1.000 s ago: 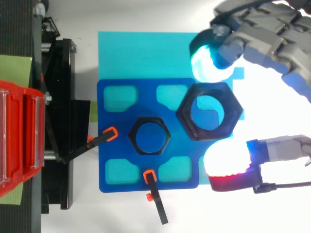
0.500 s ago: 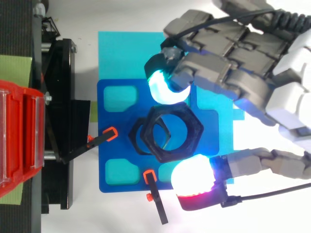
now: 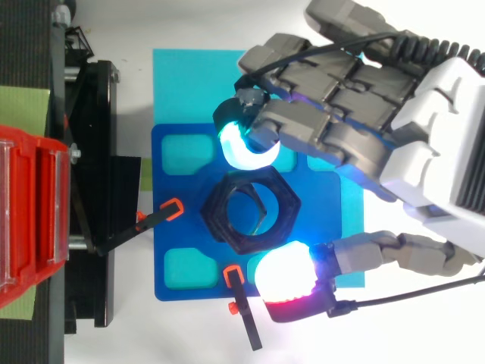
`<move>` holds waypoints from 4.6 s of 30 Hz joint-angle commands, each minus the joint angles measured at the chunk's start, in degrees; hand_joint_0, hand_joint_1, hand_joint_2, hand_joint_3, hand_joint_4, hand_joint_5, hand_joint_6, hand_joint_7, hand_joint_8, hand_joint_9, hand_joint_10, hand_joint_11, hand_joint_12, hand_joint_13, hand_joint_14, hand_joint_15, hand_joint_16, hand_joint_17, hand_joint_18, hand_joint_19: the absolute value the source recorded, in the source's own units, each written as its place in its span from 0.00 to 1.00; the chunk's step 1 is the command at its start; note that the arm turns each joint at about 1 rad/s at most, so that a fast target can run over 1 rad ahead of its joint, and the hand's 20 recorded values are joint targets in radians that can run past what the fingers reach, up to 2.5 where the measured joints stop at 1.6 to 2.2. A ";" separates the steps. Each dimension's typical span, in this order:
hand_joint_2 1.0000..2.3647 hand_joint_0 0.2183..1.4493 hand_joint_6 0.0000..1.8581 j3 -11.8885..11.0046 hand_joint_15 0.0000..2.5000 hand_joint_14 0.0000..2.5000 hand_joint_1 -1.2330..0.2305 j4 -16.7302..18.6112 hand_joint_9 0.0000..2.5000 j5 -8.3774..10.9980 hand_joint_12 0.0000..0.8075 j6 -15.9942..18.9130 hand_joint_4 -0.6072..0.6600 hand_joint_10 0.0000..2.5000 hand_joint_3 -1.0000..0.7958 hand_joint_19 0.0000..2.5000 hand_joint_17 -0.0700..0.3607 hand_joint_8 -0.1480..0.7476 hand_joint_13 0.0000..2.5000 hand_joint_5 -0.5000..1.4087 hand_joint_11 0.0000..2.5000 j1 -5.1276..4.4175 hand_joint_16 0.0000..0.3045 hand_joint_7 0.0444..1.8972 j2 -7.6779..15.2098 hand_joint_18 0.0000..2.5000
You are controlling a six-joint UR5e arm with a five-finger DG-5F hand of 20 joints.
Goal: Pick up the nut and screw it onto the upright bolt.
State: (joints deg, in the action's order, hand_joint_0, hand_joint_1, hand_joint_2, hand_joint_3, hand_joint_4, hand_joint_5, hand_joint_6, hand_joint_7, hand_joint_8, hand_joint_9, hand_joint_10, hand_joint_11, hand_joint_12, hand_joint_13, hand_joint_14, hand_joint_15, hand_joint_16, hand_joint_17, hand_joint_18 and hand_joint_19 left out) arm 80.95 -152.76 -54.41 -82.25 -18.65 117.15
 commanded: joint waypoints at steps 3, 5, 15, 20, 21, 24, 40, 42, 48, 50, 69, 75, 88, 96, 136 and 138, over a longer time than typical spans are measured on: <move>0.00 0.26 0.32 0.00 0.00 0.00 0.46 0.44 0.23 -0.09 0.35 0.07 0.69 0.00 0.28 0.00 0.30 0.48 0.24 0.18 0.00 0.10 0.09 0.59 0.98 0.13; 0.00 0.26 0.32 0.00 0.00 0.00 0.46 0.79 0.23 -0.09 0.35 0.07 0.69 0.00 0.28 0.00 0.30 0.48 0.24 0.18 0.00 0.10 0.09 0.59 1.07 0.13; 0.00 0.26 0.32 0.00 0.00 0.00 0.46 1.15 0.23 -0.09 0.35 -0.02 0.70 0.00 0.28 0.00 0.30 0.48 0.24 0.18 0.00 0.19 0.09 0.59 1.86 0.13; 0.00 0.26 0.32 0.00 0.00 0.00 0.46 1.15 0.23 -0.09 0.35 -0.10 0.69 0.00 0.28 0.00 0.30 0.48 0.24 0.18 0.00 0.19 0.09 0.59 1.95 0.14; 0.00 0.26 0.32 0.00 0.00 0.00 0.46 1.15 0.23 -0.09 0.35 -0.10 0.69 0.00 0.28 0.00 0.30 0.48 0.24 0.18 0.00 0.10 0.09 0.59 1.95 0.14; 0.00 0.26 0.32 0.00 0.00 0.00 0.46 1.15 0.23 -0.09 0.35 -0.10 0.69 0.00 0.28 0.00 0.30 0.48 0.24 0.18 0.00 0.19 0.09 0.59 1.86 0.14; 0.00 0.26 0.32 0.00 0.00 0.00 0.46 1.32 0.23 -0.44 0.35 -0.28 0.69 0.00 0.28 0.00 0.31 0.48 0.24 0.18 0.00 -0.16 0.09 0.59 1.95 0.14; 0.00 0.26 0.32 0.00 0.00 0.00 0.46 1.32 0.23 -0.44 0.35 -0.19 0.69 0.00 0.28 0.00 0.31 0.48 0.24 0.18 0.00 -0.16 0.09 0.59 3.26 0.14; 0.00 0.26 0.32 0.00 0.00 0.00 0.46 2.73 0.24 -0.97 0.35 -0.10 0.70 0.00 0.28 0.00 0.31 0.48 0.24 0.18 0.00 0.10 0.09 0.59 3.35 0.14; 0.00 0.26 0.32 0.00 0.00 0.00 0.46 2.64 0.24 -0.97 0.35 -0.10 0.69 0.00 0.28 0.00 0.31 0.48 0.25 0.18 0.00 0.19 0.09 0.59 3.35 0.14; 0.00 0.26 0.32 0.00 0.00 0.00 0.46 2.82 0.24 -1.14 0.35 -0.19 0.69 0.00 0.28 0.00 0.31 0.48 0.25 0.18 0.00 -0.25 0.09 0.59 3.35 0.15; 0.00 0.26 0.32 0.00 0.00 0.00 0.46 2.55 0.24 -1.14 0.35 -0.19 0.69 0.00 0.28 0.00 0.31 0.48 0.25 0.18 0.00 -0.25 0.09 0.59 3.35 0.15; 0.00 0.26 0.32 0.00 0.00 0.00 0.46 2.46 0.24 -2.55 0.35 -0.10 0.69 0.00 0.28 0.00 0.31 0.48 0.25 0.18 0.00 0.63 0.09 0.59 3.35 0.15; 0.00 0.26 0.32 0.00 0.00 0.00 0.46 2.29 0.24 -2.81 0.35 -0.10 0.69 0.00 0.28 0.00 0.31 0.48 0.25 0.18 0.00 0.98 0.09 0.59 3.35 0.15; 0.00 0.26 0.32 1.32 0.00 0.00 0.46 2.55 0.24 -4.13 0.35 -0.02 0.69 0.00 0.28 0.00 0.31 0.47 0.25 0.18 0.00 0.89 0.09 0.59 3.44 0.16; 0.00 0.26 0.32 1.41 0.00 0.00 0.47 2.73 0.24 -4.48 0.35 -0.02 0.69 0.00 0.28 0.00 0.31 0.47 0.25 0.18 0.00 1.07 0.09 0.59 3.44 0.16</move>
State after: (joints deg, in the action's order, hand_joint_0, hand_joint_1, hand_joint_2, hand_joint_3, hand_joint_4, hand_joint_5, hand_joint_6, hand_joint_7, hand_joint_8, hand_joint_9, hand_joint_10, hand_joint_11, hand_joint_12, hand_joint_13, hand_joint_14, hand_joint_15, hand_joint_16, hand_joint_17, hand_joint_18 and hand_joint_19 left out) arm 81.99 -150.35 -58.44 -82.29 -17.78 120.57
